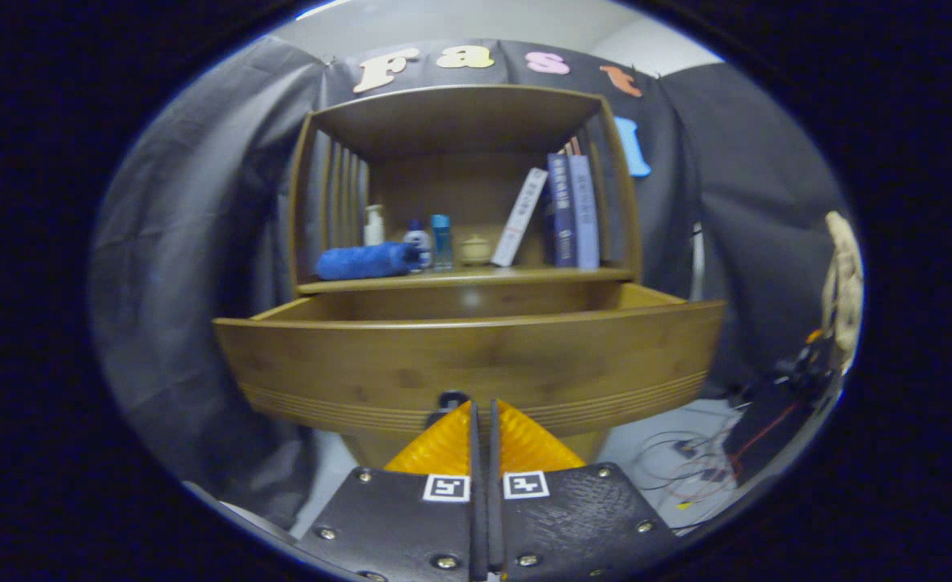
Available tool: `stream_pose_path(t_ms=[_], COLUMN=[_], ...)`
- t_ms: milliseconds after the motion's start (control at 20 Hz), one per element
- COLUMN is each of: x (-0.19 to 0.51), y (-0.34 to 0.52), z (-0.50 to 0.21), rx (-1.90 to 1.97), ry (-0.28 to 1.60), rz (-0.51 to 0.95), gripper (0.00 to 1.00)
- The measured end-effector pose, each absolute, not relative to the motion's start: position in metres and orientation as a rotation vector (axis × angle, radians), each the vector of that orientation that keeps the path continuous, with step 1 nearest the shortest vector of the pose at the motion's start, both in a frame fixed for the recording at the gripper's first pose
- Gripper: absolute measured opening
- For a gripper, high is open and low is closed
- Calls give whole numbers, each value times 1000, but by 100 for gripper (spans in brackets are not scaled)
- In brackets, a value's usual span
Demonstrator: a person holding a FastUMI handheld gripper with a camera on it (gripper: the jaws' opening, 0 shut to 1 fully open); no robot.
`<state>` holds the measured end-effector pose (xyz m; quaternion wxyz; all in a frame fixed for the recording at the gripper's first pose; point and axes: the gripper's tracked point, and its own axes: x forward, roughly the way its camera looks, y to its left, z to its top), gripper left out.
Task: Pull open the drawer, take out the items inside it, and place them on the countertop above the cabinet.
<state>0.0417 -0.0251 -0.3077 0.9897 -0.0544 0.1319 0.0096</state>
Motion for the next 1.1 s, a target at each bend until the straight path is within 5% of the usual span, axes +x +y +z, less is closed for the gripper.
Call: stream_pose_path(t_ms=[250,700,1100], x=[54,114,167], y=[10,61,66], z=[-252,-201,-244], rx=[-56,-186,-100], ry=[219,305,573], rz=[116,145,124], gripper=[3,88,90])
